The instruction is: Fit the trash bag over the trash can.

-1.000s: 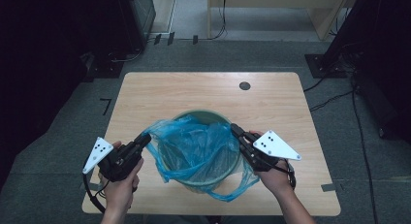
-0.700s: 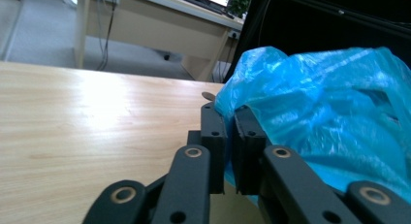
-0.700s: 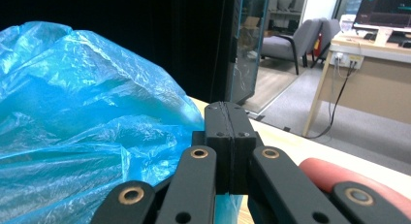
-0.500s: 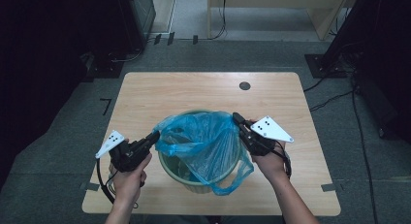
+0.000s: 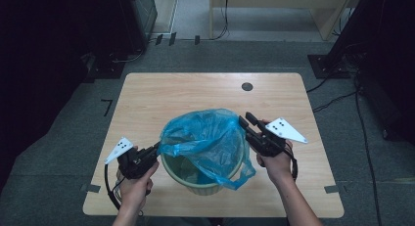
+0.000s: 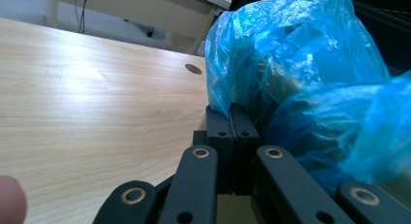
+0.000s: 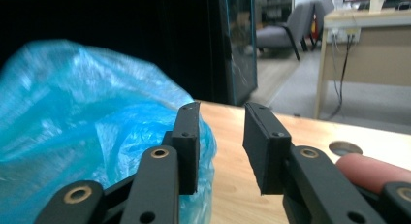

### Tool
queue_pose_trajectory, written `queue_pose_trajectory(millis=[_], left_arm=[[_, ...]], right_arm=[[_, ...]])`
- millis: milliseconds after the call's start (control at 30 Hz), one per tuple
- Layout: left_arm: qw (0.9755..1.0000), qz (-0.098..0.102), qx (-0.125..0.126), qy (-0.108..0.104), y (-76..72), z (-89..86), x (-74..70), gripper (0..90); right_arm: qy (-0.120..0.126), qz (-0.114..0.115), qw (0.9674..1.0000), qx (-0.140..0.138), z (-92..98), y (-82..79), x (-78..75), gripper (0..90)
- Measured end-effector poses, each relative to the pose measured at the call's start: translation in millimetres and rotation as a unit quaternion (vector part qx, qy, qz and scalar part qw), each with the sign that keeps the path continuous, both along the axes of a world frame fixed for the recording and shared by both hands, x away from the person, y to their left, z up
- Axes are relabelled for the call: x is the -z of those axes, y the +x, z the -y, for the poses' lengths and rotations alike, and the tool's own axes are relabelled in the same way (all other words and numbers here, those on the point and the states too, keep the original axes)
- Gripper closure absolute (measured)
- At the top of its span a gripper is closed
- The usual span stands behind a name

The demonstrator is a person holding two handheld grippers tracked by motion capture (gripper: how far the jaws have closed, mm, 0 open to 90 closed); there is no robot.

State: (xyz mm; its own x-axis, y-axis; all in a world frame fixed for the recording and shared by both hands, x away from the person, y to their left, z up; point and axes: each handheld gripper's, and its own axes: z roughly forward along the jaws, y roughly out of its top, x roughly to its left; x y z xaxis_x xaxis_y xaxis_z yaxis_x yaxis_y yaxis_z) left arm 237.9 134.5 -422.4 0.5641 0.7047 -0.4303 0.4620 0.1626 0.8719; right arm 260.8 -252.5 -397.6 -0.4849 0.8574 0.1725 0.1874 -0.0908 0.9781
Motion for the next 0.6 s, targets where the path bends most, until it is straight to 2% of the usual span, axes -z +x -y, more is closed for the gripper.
queue_pose_trajectory(millis=[67, 100, 233, 267, 300, 367, 400, 433, 500, 533, 600], left_arm=[[1.0000, 0.001, 0.000, -0.002, -3.7, -3.3, -0.3, 89.4], [1.0000, 0.001, 0.000, -0.002, -3.7, -3.3, -0.3, 89.4], [1.0000, 0.002, 0.006, -0.007, -12.8, -8.2, 1.7, 89.4], [0.9999, 0.003, 0.009, -0.005, -15.2, -8.2, 2.5, 89.3], [0.9999, 0.003, 0.012, -0.005, -17.5, -7.9, 3.2, 89.3], [0.9999, 0.002, 0.016, -0.003, -22.4, -7.3, 4.3, 89.3], [0.9998, 0.002, 0.018, -0.003, -24.8, -6.7, 4.6, 89.3], [0.9998, 0.003, 0.019, -0.004, -27.3, -5.9, 5.0, 89.3], [0.9997, 0.003, 0.024, -0.003, -32.4, -4.4, 5.6, 89.3], [0.9996, 0.003, 0.029, -0.002, -37.7, -2.1, 6.8, 89.2], [0.9995, 0.003, 0.031, -0.001, -40.5, -0.6, 7.7, 89.2]], right_arm=[[0.007, 0.012, 0.9999, -0.001, 6.8, -10.1, -6.4, 64.1], [0.007, 0.012, 0.9999, -0.001, 6.8, -10.1, -6.4, 64.1], [0.023, 0.035, 0.9991, 0.003, 13.8, -36.4, -16.4, 60.0], [0.024, 0.039, 0.9989, -0.001, 13.5, -43.6, -17.6, 59.4], [0.022, 0.047, 0.9986, -0.012, 9.8, -57.2, -18.5, 57.9], [0.014, 0.054, 0.9982, -0.024, 4.7, -69.8, -18.0, 56.7], [0.014, 0.054, 0.9982, -0.024, 4.7, -69.8, -18.0, 56.7], [0.013, 0.058, 0.9976, -0.036, 0.5, -80.3, -16.7, 56.2], [0.013, 0.059, 0.9974, -0.040, -1.4, -85.0, -16.0, 56.1], [0.016, 0.058, 0.9970, -0.049, -4.3, -92.7, -14.8, 56.0], [0.022, 0.057, 0.9966, -0.055, -5.8, -96.5, -14.3, 55.8]])
